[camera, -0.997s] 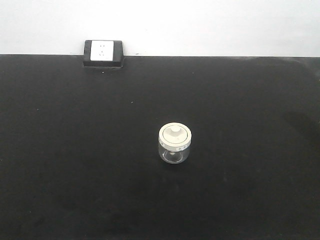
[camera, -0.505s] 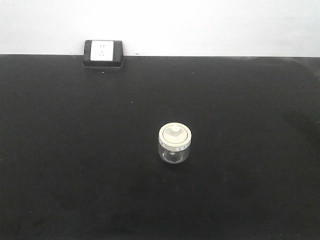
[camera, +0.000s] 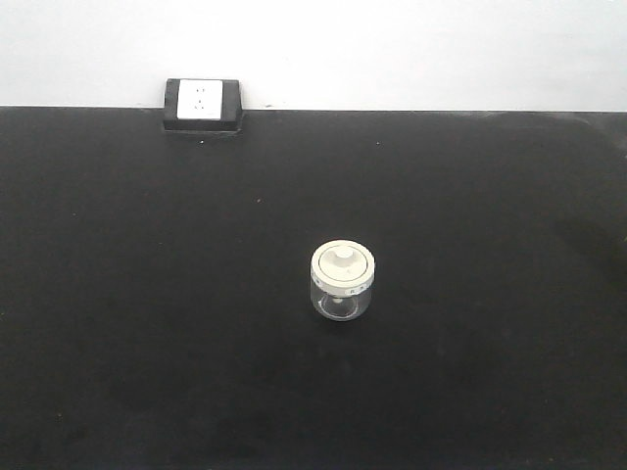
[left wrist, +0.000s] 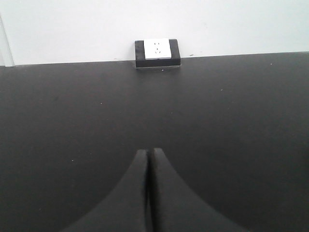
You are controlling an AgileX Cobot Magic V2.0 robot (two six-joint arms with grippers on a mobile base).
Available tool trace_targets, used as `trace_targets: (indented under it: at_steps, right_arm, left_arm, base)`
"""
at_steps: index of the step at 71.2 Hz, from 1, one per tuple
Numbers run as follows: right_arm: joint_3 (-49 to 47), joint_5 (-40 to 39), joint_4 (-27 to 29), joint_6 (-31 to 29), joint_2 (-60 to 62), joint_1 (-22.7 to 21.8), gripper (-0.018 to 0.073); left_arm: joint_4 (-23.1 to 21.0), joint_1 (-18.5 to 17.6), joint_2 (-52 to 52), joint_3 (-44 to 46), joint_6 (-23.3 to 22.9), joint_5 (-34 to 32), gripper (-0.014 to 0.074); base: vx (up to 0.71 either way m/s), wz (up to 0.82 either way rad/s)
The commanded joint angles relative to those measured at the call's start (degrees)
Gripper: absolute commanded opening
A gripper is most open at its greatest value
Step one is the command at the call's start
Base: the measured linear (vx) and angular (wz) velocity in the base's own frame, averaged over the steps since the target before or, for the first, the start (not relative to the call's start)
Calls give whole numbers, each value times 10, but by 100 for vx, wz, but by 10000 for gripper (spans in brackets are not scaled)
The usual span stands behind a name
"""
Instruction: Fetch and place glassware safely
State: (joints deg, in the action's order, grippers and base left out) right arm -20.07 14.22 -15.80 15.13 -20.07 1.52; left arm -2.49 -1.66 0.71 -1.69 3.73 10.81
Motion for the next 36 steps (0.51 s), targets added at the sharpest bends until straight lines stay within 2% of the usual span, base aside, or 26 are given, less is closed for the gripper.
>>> trace_targets:
  at_steps: [1, 18, 32, 36]
  right_arm:
    - [25, -64, 12, -18, 1, -6, -4]
    - [135, -123, 53, -18, 68, -6, -4]
    - [228, -213, 85, -16, 127, -6, -4]
    - [226, -187, 85, -15, 146, -6, -4]
  left_arm:
    - [-6, -3, 7, -15, -4, -40, -7]
    - [-6, -3, 7, -15, -4, -40, -7]
    - [-6, -3, 7, -15, -4, -40, -7]
    - [-6, -3, 7, -15, -4, -40, -7]
  base:
    - [0, 0]
    - [0, 0]
    - [0, 0]
    - [0, 0]
